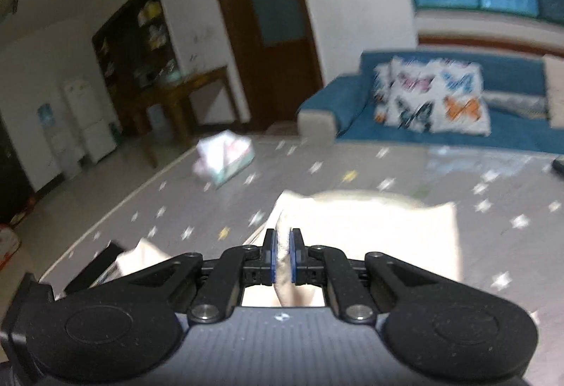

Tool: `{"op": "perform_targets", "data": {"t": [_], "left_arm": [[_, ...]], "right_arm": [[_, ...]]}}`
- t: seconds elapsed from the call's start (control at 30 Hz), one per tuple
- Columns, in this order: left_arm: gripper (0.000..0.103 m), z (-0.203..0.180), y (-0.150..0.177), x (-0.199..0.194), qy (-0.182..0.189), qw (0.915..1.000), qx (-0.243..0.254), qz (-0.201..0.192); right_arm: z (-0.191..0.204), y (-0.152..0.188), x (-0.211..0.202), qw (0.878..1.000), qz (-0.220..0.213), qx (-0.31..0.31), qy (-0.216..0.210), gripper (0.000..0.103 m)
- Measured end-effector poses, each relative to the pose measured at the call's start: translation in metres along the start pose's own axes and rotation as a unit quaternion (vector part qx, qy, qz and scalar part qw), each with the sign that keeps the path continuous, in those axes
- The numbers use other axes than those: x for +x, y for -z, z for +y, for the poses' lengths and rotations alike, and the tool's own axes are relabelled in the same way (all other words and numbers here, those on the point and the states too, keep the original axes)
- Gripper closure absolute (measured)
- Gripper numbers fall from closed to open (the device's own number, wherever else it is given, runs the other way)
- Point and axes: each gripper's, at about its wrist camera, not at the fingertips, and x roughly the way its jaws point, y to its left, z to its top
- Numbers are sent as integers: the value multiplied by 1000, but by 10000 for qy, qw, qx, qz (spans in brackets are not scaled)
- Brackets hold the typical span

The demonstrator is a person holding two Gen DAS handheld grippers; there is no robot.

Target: Fold clothes

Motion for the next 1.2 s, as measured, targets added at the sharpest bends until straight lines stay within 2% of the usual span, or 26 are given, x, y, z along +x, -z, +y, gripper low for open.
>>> {"op": "perform_targets", "data": {"t": [0.13,0.37,0.47,0.53,0.6,0.73,0.97,1.07,1.2], "left_arm": [[62,10,6,-4,-40,9998,-197,19],[62,12,6,-8,-127,9995,-301,-31],[64,14,1,-10,-172,9991,-371,-89],[64,14,-2,-7,-182,9991,-363,-109],[64,13,-4,-3,-221,9991,-361,-100],[73,9,-9,3,-270,9989,-356,-112],[77,5,-14,11,-441,9987,-255,-26],[77,5,-18,7,-505,9984,-244,-117],[77,-1,-24,10,-437,9986,-224,-172]], "right_arm": [[13,19,26,9989,411,-12,-233,95],[13,26,18,9975,581,-319,-264,91],[-3,28,3,9964,669,-508,-72,90],[-16,36,-6,9947,807,-625,124,85],[-29,45,-14,9922,957,-730,324,85],[-56,77,-22,9880,1264,-689,561,85],[-86,111,-25,9885,1343,-270,643,85],[-87,104,-32,9900,1232,-300,623,85],[-90,87,-22,9929,953,-341,619,85]]}}
